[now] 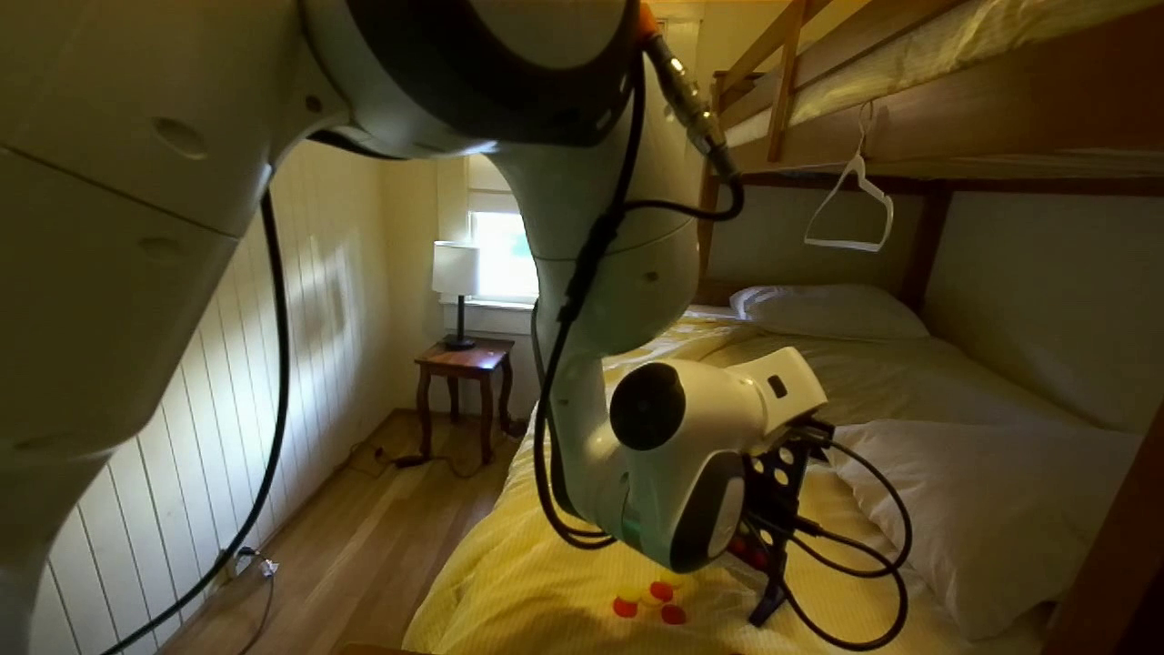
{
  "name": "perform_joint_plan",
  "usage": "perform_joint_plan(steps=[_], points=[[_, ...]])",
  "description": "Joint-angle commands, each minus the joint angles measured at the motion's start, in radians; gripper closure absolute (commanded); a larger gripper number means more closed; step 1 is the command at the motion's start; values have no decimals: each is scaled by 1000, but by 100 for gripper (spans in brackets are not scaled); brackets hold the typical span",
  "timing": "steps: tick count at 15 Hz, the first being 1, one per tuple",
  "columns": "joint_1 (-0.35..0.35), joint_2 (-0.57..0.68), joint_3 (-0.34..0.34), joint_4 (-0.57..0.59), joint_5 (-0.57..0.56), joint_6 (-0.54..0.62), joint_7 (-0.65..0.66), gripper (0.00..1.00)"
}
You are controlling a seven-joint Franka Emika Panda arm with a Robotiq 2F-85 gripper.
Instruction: Put the orange circle inside the blue object
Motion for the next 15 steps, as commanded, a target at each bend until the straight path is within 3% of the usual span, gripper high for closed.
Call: perform_joint_plan(steps=[1, 15], points=[[-8, 27, 6, 20, 1, 23, 1, 89], [-7, 59, 5, 25, 10, 49, -6, 89]])
